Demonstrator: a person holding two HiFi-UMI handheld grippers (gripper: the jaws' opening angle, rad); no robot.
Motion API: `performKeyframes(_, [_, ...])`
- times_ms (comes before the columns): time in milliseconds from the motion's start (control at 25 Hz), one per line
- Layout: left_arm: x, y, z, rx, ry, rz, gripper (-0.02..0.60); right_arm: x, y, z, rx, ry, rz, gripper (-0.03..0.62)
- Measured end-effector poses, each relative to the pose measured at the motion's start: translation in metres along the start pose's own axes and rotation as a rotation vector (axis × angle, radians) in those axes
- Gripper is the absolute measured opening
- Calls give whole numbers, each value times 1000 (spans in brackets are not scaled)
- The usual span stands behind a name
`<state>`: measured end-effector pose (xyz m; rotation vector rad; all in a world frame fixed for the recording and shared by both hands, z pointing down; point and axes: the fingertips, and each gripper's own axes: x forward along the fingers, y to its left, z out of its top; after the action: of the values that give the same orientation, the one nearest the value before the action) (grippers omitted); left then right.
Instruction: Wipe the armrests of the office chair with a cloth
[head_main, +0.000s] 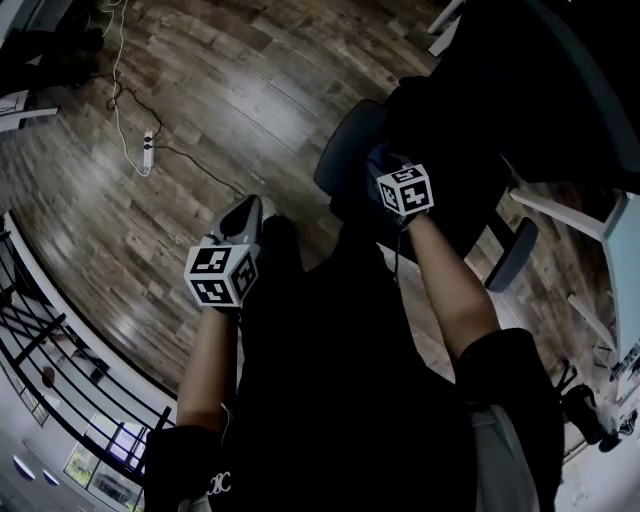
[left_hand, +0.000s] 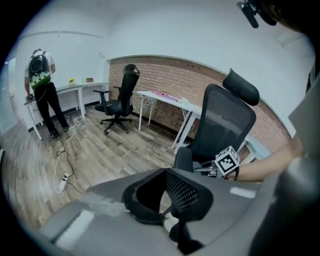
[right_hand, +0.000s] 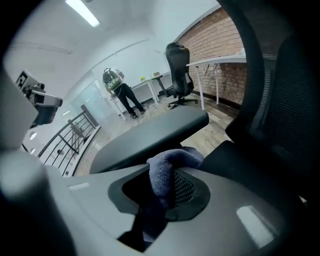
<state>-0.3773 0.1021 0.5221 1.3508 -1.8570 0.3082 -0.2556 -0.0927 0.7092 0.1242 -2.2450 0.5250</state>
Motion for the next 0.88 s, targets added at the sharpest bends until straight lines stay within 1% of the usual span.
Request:
performKeyframes(160, [0, 25, 7, 21, 11, -73, 6, -28, 14, 2, 61, -13, -111, 77])
performKeyframes(240, [0, 41, 12, 31, 11, -108, 6, -40, 25, 12, 49, -27, -145, 77])
performKeyframes(280, [1, 49, 15, 35, 7, -126, 6, -46, 31, 19, 20, -29, -153, 77])
performKeyframes(360, [1, 64, 19, 36, -2, -160, 6, -54, 47, 37, -83, -17, -140, 77])
performKeyframes(440, [-1, 80, 22, 41, -10, -187, 6, -56, 68, 57, -223, 11, -97, 77])
performKeyframes(520, [-4, 97, 23, 52, -11, -208, 6, -56, 85, 77, -373, 62, -54, 77])
performKeyframes(680, [-11, 129, 31, 82, -17, -237, 6, -56, 97, 118, -628, 234, -5, 77])
performKeyframes(800, [-10, 152, 33, 48, -29, -222, 6, -51, 104, 149, -797, 371, 50, 77])
performKeyframes(880, [-8, 156, 29, 14, -27, -209, 6, -45, 102, 161, -875, 465, 103, 77])
